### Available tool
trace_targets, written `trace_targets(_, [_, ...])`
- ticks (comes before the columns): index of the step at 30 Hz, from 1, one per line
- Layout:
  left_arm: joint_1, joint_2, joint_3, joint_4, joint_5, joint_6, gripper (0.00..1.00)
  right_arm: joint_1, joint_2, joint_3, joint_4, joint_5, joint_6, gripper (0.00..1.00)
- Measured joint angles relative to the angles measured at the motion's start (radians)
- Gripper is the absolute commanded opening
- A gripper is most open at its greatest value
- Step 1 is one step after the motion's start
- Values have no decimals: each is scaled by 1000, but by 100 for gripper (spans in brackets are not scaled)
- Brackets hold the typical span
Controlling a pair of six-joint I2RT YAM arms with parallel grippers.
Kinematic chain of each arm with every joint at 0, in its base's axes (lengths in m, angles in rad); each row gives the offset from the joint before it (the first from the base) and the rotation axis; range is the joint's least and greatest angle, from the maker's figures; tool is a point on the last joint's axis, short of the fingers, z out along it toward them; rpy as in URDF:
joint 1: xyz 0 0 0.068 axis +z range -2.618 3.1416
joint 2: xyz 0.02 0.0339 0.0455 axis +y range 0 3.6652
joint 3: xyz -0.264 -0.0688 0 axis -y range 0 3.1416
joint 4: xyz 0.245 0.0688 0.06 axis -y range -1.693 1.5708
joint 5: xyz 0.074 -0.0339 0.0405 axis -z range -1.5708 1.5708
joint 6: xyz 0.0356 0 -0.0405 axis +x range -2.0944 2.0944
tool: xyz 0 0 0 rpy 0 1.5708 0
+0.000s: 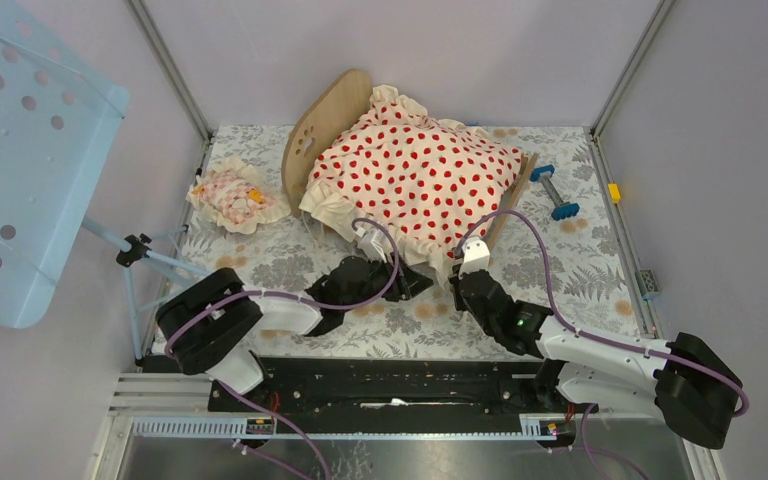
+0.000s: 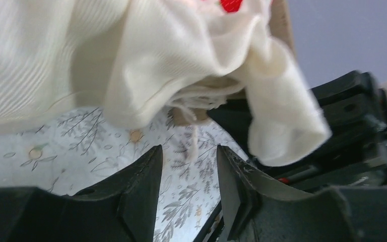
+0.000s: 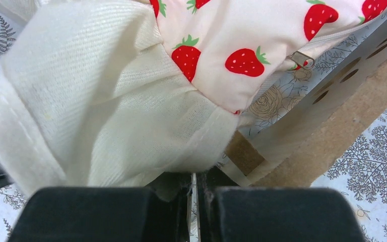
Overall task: Set up the pet bed
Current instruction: Tie the ropes to the bed frame.
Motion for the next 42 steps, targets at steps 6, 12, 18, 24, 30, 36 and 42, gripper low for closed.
trace_targets(6, [-4, 94, -18, 41, 1, 0, 45, 0, 0, 0, 0, 0, 0, 5])
trace_targets(12, [-8, 229, 7, 113, 3, -21, 45, 0, 0, 0, 0, 0, 0, 5])
trace_targets(18, [-30, 301, 27, 251, -23, -31, 46, 0, 0, 0, 0, 0, 0, 5])
trace_targets(24, [-59, 352, 44, 373, -92, -18, 47, 0, 0, 0, 0, 0, 0, 5])
trace_targets(30, [-73, 403, 50, 454, -159, -2, 44, 0, 0, 0, 0, 0, 0, 5])
trace_targets(36, [-86, 455, 64, 511, -209, 30, 41, 0, 0, 0, 0, 0, 0, 5])
trace_targets(42, [-96, 497, 96, 564, -211, 51, 35, 0, 0, -2, 1, 0, 0, 5])
